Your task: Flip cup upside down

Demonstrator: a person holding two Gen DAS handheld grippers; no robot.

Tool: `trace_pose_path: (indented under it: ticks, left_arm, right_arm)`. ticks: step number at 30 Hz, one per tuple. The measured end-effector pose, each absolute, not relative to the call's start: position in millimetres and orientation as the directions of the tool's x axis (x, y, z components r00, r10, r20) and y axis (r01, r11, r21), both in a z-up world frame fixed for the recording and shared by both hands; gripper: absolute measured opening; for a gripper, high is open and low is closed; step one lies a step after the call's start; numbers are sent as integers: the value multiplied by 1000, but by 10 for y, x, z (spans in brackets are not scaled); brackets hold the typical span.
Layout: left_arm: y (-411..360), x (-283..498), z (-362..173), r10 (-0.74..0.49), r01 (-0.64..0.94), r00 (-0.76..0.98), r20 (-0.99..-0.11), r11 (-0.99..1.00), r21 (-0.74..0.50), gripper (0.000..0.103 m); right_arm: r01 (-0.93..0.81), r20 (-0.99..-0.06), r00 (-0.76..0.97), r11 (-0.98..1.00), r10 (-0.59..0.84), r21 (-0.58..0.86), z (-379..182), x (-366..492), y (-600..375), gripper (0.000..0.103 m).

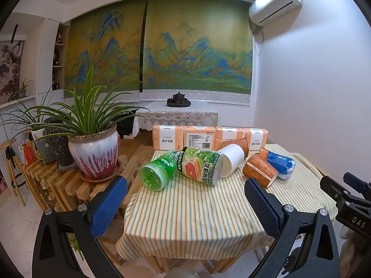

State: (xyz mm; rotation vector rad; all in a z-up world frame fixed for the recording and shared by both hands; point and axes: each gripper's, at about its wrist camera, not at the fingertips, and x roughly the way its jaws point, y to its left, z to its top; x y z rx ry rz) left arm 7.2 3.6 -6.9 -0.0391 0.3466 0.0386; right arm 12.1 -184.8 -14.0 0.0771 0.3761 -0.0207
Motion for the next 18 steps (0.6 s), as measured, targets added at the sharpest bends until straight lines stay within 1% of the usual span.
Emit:
trace_pose_path:
  ticks: [18]
  left_arm:
    - [47, 99, -66, 31, -45, 938, -346, 998, -35, 102]
  right_arm:
    - [35, -375, 927, 997, -4, 75, -167, 145, -1838, 90]
